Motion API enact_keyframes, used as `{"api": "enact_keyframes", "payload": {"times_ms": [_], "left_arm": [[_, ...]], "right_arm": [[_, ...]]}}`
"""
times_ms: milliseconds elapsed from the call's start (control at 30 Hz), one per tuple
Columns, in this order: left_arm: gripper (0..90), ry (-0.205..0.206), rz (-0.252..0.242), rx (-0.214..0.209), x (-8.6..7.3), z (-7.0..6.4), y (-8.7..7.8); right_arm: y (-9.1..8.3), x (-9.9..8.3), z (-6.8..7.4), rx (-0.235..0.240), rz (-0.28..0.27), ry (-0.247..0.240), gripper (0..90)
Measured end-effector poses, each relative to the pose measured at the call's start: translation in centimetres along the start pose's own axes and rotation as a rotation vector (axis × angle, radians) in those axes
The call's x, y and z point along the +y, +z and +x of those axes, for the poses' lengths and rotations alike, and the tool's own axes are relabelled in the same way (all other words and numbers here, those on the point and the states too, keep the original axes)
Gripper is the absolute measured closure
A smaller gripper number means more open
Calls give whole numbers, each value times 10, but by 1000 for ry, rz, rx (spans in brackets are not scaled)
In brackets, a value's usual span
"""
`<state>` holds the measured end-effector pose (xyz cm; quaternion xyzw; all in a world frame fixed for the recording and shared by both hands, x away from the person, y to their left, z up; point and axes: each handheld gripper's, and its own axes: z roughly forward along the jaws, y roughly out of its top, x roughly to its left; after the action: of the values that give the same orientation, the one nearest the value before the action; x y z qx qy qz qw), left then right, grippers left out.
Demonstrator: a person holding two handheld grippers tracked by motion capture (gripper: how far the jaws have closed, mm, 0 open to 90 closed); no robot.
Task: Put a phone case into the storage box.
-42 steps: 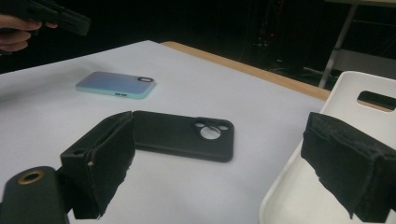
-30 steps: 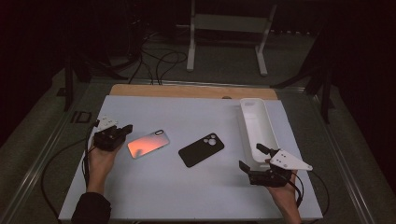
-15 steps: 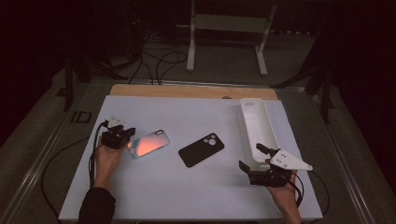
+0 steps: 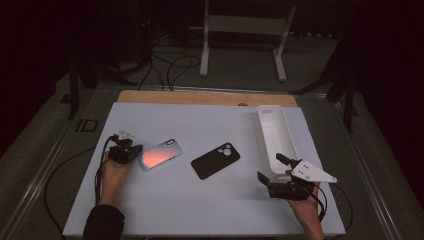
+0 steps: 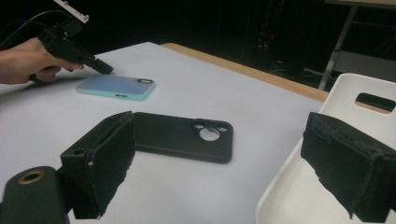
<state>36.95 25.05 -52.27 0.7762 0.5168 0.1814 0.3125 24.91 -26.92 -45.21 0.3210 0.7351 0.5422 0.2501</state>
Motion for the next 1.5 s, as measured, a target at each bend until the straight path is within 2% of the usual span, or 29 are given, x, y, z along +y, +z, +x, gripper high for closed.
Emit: {"api": "enact_keyframes", "payload": {"times_ms": [167, 200, 300, 367, 567, 633, 667, 700, 767, 833, 867, 900, 933, 967, 1067, 1200, 1233, 1333, 1400, 1500], "left_arm": [[900, 34, 5, -15, -14, -17, -13], [900, 34, 5, -15, -14, -17, -13], [900, 59, 7, -27, -22, -31, -20], [900, 75, 7, -14, -24, -38, -22], [900, 58, 4, -29, -24, -36, -22], [899, 52, -21, -26, -24, -36, -26], [898, 44, -87, -39, -22, -37, -36], [895, 40, -128, -45, -21, -38, -43], [824, 37, -215, -43, -20, -42, -60], [763, 39, -281, -61, -20, -46, -75], [721, 39, -281, -61, -20, -46, -75], [668, 51, -331, -59, -22, -51, -88], [591, 51, -331, -59, -22, -51, -88], [504, 57, -358, -61, -25, -56, -97], [342, 54, -410, -65, -30, -60, -110], [238, 67, -447, -77, -38, -64, -120], [232, 75, -454, -100, -42, -65, -123], [179, 84, -451, -87, -47, -68, -125], [137, 77, -451, -101, -55, -67, -128], [80, 74, -446, -91, -61, -67, -131]], "right_arm": [[0, 0, 0, -2, 0, 3, 100], [0, 0, 0, -2, 0, 3, 100], [0, 0, 0, 1, -2, -3, 100], [0, 1, 1, 1, -4, -1, 100], [1, 1, 1, 3, 0, -5, 100], [1, 1, 0, -1, -1, -4, 100], [0, 1, 0, -2, -1, -2, 100], [0, 1, -1, -2, -1, -3, 100], [0, 1, -1, -2, -2, -1, 100], [0, 1, -1, 1, -2, -3, 100], [0, 1, -1, 1, -2, -3, 100], [1, 1, -1, 4, 0, -4, 100], [1, 1, -1, 4, 0, -5, 100], [1, 1, -1, 5, -1, -5, 100], [0, 1, 0, 5, -4, -4, 100], [0, 1, 0, 6, -7, -10, 100], [0, 1, 0, 6, -6, -11, 100], [0, 2, 0, 6, -2, -17, 100], [-1, 2, -1, 6, -5, -25, 100], [-4, 3, -3, 3, -9, -28, 99]]}}
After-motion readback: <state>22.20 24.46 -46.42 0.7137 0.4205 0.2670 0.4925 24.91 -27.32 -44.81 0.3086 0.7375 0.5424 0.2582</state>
